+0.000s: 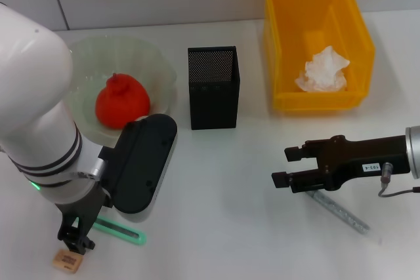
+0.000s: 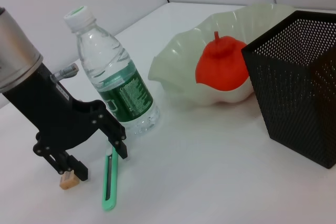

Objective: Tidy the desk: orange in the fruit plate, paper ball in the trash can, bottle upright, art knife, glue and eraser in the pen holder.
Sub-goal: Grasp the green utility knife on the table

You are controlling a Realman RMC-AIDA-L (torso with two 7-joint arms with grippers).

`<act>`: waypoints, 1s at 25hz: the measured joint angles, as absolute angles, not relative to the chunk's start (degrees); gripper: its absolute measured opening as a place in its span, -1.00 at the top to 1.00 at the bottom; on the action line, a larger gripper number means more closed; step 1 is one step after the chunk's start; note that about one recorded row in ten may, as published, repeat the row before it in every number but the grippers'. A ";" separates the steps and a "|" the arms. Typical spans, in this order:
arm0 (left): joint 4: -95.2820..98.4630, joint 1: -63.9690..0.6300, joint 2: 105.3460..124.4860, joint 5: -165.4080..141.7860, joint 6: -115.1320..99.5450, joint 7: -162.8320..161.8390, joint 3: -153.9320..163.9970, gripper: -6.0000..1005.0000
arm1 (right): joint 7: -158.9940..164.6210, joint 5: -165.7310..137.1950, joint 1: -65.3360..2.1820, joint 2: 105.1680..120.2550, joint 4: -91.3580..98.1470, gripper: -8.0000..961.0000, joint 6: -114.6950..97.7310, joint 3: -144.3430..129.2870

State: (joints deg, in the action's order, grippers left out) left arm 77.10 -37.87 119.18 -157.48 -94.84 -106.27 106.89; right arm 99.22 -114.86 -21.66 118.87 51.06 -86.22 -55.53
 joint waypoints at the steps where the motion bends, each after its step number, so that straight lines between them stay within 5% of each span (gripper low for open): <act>1: 77.10 -37.87 119.18 -157.48 -94.77 -106.27 106.88 -0.38 | 99.22 -114.86 -21.65 118.88 51.06 -0.60 -86.22 -55.55; 25: 76.39 -37.91 119.18 -157.50 -94.37 -106.40 107.60 -0.35 | 99.22 -114.87 -21.63 118.92 51.06 -0.60 -86.80 -55.45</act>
